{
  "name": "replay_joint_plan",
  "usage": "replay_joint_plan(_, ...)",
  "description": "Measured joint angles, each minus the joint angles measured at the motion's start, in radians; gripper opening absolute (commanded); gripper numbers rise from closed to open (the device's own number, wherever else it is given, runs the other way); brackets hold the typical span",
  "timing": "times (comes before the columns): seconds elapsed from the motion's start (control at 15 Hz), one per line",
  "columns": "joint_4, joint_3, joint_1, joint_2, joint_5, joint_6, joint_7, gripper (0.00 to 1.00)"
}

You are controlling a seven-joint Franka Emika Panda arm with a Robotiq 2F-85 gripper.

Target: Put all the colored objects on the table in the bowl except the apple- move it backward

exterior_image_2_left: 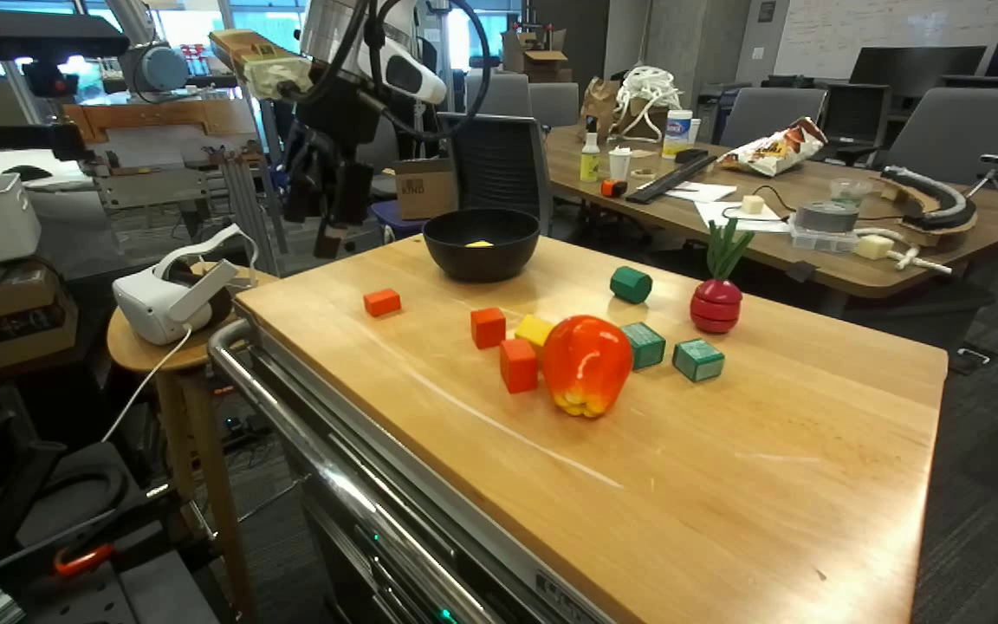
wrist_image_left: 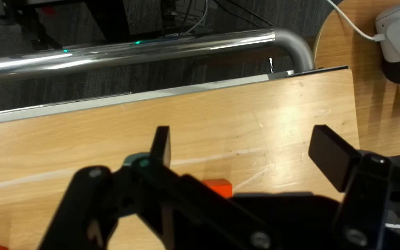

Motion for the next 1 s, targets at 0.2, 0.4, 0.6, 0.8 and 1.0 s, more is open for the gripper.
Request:
replay_joint_plan(0.2, 0.002, 0.0, 0.0, 0.016, -0.038, 0.096, 0.01, 1.0)
replay_joint_plan(0.4, 0.02, 0.001, 0.0, 0.065, -0.083, 0.131, 0.01, 1.0)
replay_joint_plan(0.6, 0.043, -0.002, 0.0, 0.138, -0.095, 0.135, 0.01, 1.0)
replay_joint_plan(0.8, 0.065, -0.003, 0.0, 0.197, -0.095, 0.136, 0.01, 1.0)
replay_joint_plan(1.0, 0.088, -0.003, 0.001, 0.241, -0.103, 0.152, 0.01, 1.0)
